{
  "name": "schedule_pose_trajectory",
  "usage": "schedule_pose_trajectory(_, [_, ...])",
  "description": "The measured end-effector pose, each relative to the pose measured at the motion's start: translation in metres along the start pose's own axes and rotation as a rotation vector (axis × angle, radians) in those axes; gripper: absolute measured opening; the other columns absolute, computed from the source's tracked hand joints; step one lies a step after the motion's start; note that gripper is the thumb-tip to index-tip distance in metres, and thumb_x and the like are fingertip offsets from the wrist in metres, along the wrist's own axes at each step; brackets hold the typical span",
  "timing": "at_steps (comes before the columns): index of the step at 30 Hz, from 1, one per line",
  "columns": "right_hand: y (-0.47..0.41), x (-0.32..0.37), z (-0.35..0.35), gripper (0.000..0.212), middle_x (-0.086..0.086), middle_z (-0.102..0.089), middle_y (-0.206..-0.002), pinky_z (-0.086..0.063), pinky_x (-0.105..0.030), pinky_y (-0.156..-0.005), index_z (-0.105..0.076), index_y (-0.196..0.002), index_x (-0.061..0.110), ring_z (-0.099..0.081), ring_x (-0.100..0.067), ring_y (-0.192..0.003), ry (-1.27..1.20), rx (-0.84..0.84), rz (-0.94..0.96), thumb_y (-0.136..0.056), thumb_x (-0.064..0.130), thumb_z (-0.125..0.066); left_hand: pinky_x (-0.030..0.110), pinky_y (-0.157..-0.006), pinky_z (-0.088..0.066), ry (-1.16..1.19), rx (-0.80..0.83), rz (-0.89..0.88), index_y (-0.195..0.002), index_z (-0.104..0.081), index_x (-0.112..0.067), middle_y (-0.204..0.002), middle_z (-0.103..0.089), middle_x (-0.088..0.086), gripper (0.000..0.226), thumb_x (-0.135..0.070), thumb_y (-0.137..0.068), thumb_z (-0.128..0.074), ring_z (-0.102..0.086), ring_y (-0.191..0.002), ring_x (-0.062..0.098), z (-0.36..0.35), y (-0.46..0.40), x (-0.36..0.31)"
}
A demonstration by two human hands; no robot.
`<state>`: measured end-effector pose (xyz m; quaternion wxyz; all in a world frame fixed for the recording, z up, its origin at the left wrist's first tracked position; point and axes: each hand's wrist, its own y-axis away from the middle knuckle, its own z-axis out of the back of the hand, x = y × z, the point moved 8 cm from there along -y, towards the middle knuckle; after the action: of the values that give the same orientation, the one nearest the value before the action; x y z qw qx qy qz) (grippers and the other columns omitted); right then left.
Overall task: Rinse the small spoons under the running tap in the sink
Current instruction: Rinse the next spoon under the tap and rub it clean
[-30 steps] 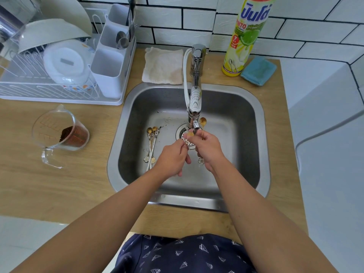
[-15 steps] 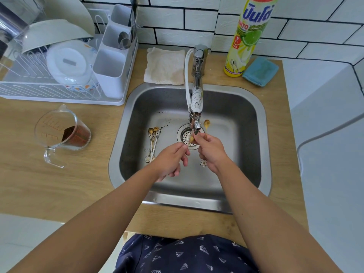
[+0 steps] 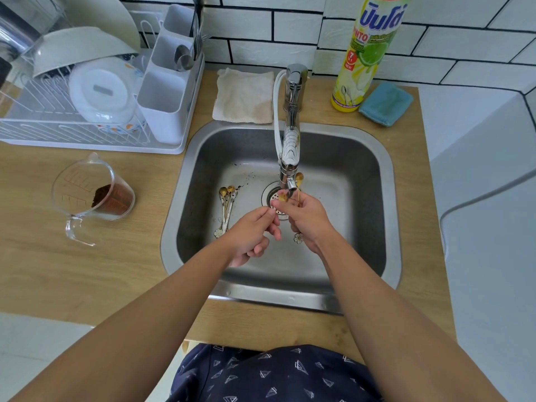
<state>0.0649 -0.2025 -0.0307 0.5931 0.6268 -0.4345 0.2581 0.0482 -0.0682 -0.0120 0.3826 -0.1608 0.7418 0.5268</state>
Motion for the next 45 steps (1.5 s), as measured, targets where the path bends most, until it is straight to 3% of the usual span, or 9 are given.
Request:
schedule_pose_trajectory(5, [0.000, 0.002, 0.001, 0.015, -0.001, -0.081, -0.091, -0.029, -0.018, -0.038, -0.076, -0.083, 0.022, -0.036, -0.003, -0.041, 0.041, -0.047, -0.018, -0.096, 0.027, -0.070, 0.015, -0.031, -0.024, 0.105, 0.041, 0.029, -0.104, -0.055, -0.008, -0.080, -0.064, 0.005, 0.027, -0.033, -0.107, -0.044, -0.033, -0.034, 0.007, -0.002, 0.004, 0.002])
schedule_pose_trajectory(11, [0.000, 0.000, 0.017, 0.012, -0.004, -0.082, -0.093, -0.023, -0.019, -0.037, -0.065, -0.090, 0.019, -0.027, -0.007, -0.040, -0.032, -0.188, -0.069, -0.100, 0.024, -0.065, 0.020, -0.039, -0.032, -0.335, -0.160, -0.092, -0.106, -0.064, -0.011, -0.073, -0.051, 0.000, 0.022, -0.026, -0.106, -0.048, -0.042, -0.041, 0.012, 0.012, 0.007, -0.001])
schedule_pose_trajectory(15, [0.003, 0.004, -0.002, 0.016, 0.001, -0.079, -0.102, -0.022, -0.018, -0.040, -0.064, -0.117, 0.016, -0.025, -0.004, -0.040, -0.211, 0.040, -0.014, -0.102, 0.014, -0.064, 0.017, -0.035, -0.020, 0.067, 0.031, 0.041, -0.098, -0.059, -0.014, -0.057, -0.030, -0.008, 0.025, -0.028, -0.108, -0.041, -0.022, -0.038, 0.007, 0.001, 0.004, 0.005])
schedule_pose_trajectory(18, [0.002, 0.006, -0.002, 0.021, 0.003, -0.077, -0.088, -0.021, -0.018, -0.040, -0.064, -0.117, 0.016, -0.026, -0.003, -0.040, -0.222, 0.075, 0.004, -0.098, 0.007, -0.067, 0.017, -0.032, -0.023, 0.250, 0.177, 0.130, -0.094, -0.059, -0.015, -0.054, -0.026, -0.009, 0.025, -0.030, -0.107, -0.044, -0.022, -0.036, 0.006, -0.002, 0.009, 0.005])
schedule_pose_trajectory(24, [0.000, 0.000, 0.014, 0.021, -0.012, -0.078, -0.089, -0.028, -0.019, -0.039, -0.066, -0.084, 0.015, -0.033, -0.005, -0.040, -0.063, -0.107, 0.004, -0.102, 0.025, -0.064, 0.021, -0.039, -0.023, -0.099, 0.099, 0.041, -0.101, -0.057, -0.013, -0.063, -0.045, -0.003, 0.026, -0.035, -0.107, -0.043, -0.029, -0.042, 0.010, 0.011, 0.011, -0.001])
schedule_pose_trajectory(30, [0.005, 0.002, -0.001, 0.019, 0.009, -0.067, -0.065, -0.026, -0.019, -0.039, -0.074, -0.082, 0.025, -0.029, -0.005, -0.041, -0.027, -0.021, 0.049, -0.099, 0.021, -0.067, 0.019, -0.037, -0.029, -0.116, 0.066, 0.017, -0.102, -0.057, -0.012, -0.067, -0.054, -0.002, 0.029, -0.036, -0.108, -0.040, -0.036, -0.039, 0.010, 0.012, 0.010, -0.001])
schedule_pose_trajectory(34, [0.002, 0.002, 0.000, 0.025, -0.003, -0.081, -0.088, -0.026, -0.020, -0.039, -0.072, -0.097, 0.017, -0.026, -0.007, -0.040, -0.070, -0.060, 0.017, -0.106, 0.029, -0.053, 0.020, -0.037, -0.029, -0.080, 0.075, 0.016, -0.102, -0.059, -0.013, -0.069, -0.056, -0.001, 0.030, -0.037, -0.108, -0.042, -0.035, -0.039, 0.009, 0.012, 0.006, 0.000])
schedule_pose_trajectory(38, [0.005, -0.006, -0.007, 0.025, 0.009, -0.057, -0.053, -0.025, -0.020, -0.039, -0.080, -0.093, 0.013, -0.025, -0.007, -0.041, -0.070, 0.049, -0.015, -0.101, 0.032, -0.066, 0.019, -0.037, -0.032, -0.061, 0.080, 0.021, -0.102, -0.061, -0.011, -0.069, -0.057, -0.001, 0.029, -0.035, -0.107, -0.044, -0.038, -0.040, 0.009, 0.009, 0.001, -0.003])
schedule_pose_trajectory(45, [0.002, 0.004, 0.044, 0.037, -0.006, -0.076, -0.085, -0.022, -0.020, -0.037, -0.078, -0.071, 0.021, -0.025, -0.004, -0.037, -0.237, -0.268, 0.022, -0.103, 0.031, -0.063, 0.019, -0.055, -0.054, 0.040, -0.116, -0.097, -0.107, -0.065, -0.012, -0.079, -0.070, 0.002, 0.010, -0.019, -0.100, -0.061, -0.066, -0.056, 0.008, 0.003, -0.025, -0.023])
